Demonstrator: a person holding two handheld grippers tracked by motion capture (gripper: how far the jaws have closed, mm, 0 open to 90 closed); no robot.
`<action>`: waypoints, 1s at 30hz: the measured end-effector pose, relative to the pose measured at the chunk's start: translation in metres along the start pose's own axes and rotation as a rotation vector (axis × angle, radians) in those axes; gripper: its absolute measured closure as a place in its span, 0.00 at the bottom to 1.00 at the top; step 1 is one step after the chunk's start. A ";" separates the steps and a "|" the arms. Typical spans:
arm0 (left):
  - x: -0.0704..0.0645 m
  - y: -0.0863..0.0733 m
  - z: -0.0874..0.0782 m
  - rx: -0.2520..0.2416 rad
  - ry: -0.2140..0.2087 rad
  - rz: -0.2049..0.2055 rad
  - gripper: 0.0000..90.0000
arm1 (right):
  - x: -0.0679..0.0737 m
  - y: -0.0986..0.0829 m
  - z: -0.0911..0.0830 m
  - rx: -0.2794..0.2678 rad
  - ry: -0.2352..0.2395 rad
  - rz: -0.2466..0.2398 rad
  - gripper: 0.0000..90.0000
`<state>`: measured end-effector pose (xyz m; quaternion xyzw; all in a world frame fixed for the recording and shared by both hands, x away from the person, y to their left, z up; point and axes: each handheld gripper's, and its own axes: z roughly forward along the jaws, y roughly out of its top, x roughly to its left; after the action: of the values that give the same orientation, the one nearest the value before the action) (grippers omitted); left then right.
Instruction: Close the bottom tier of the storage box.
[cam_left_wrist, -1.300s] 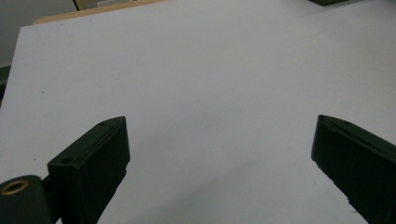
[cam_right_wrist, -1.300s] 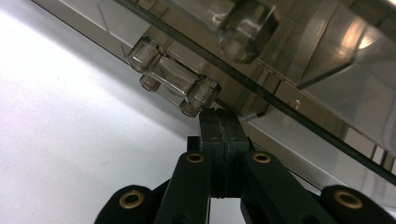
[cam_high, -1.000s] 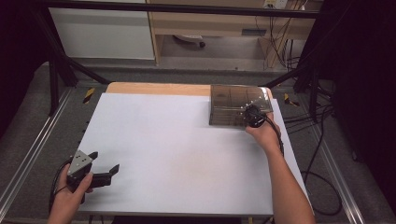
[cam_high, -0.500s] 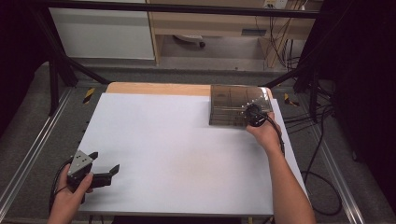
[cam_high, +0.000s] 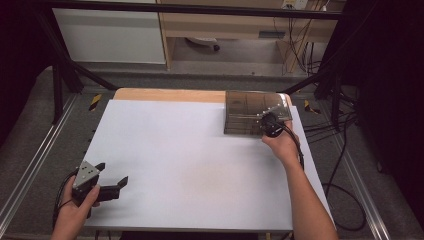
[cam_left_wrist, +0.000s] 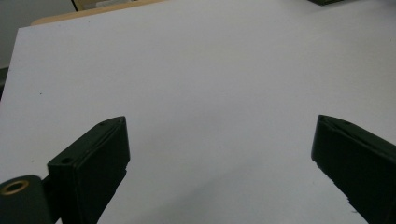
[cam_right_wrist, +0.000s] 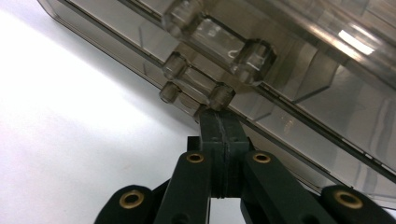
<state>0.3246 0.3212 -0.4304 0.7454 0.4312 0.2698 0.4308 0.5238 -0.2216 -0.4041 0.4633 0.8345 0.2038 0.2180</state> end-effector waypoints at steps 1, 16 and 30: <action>0.000 0.000 0.000 0.000 0.000 0.000 0.05 | 0.001 0.000 -0.001 -0.006 0.001 0.003 1.00; -0.001 0.000 0.000 0.001 -0.002 0.002 0.05 | 0.005 -0.007 -0.013 -0.051 0.011 0.006 1.00; -0.002 -0.001 -0.001 0.001 0.003 0.001 0.05 | 0.014 -0.009 -0.053 -0.240 0.056 0.070 0.83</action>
<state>0.3227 0.3205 -0.4306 0.7455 0.4315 0.2708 0.4297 0.4820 -0.2207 -0.3681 0.4569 0.7930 0.3227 0.2413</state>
